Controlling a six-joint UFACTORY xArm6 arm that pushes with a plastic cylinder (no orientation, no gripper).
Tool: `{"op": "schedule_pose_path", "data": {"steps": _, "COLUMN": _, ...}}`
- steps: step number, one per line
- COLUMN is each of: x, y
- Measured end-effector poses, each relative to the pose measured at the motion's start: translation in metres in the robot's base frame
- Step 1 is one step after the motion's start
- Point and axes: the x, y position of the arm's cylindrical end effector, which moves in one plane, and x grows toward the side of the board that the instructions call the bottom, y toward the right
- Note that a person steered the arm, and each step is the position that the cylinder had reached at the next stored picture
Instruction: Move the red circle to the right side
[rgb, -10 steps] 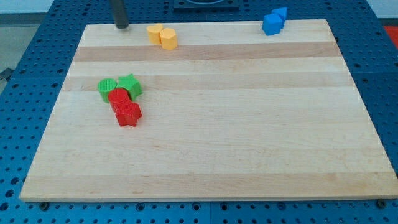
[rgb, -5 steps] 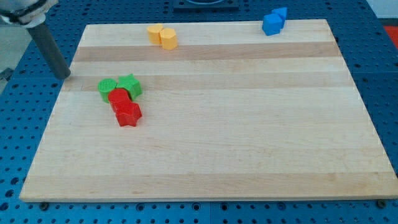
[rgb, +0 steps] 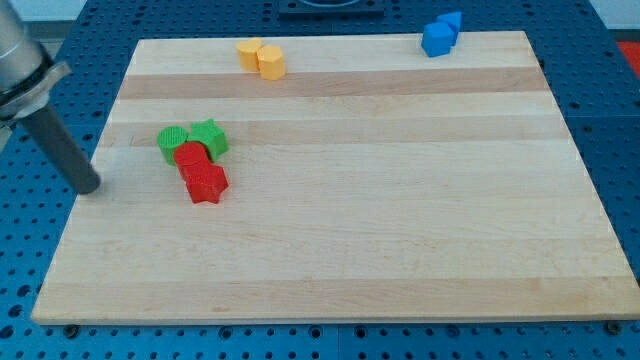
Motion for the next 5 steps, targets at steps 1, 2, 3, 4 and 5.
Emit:
{"op": "schedule_pose_path", "data": {"steps": 1, "x": -0.019, "y": 0.03}}
{"op": "schedule_pose_path", "data": {"steps": 2, "x": -0.019, "y": 0.03}}
{"op": "schedule_pose_path", "data": {"steps": 3, "x": -0.008, "y": 0.031}}
{"op": "schedule_pose_path", "data": {"steps": 4, "x": 0.006, "y": 0.032}}
{"op": "schedule_pose_path", "data": {"steps": 5, "x": -0.007, "y": 0.054}}
